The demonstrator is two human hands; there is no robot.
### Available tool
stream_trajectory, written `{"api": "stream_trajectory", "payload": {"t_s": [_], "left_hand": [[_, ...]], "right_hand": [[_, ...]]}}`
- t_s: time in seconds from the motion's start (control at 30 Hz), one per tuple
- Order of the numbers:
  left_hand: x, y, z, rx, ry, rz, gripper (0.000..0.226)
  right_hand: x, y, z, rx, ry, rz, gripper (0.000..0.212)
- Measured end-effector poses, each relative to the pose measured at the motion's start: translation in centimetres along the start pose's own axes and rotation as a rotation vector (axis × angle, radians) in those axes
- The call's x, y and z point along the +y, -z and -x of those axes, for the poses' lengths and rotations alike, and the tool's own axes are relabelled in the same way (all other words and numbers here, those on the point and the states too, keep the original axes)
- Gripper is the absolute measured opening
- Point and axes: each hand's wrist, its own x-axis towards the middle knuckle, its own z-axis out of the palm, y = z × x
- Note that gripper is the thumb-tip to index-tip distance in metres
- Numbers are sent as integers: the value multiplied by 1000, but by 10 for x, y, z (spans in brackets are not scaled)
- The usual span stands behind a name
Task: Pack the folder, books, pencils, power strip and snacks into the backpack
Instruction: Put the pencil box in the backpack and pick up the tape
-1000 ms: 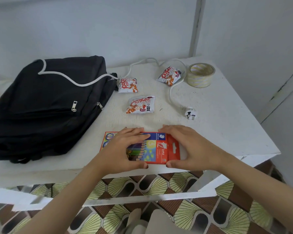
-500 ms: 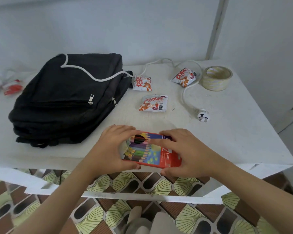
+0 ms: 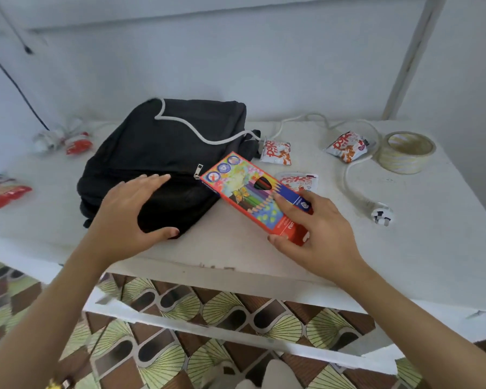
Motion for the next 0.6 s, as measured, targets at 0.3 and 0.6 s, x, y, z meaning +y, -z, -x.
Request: {"api": "stream_trajectory", "payload": {"t_s": [0.3,0.6], "left_hand": [[-81,17,-29,-118,-141,93,66],[-129,23,-68,400,-716,-72,54]], "right_hand": [[-37,-35,-20,114,-168,34,64],[-90,-63,-35,293,-430,78,68]]}}
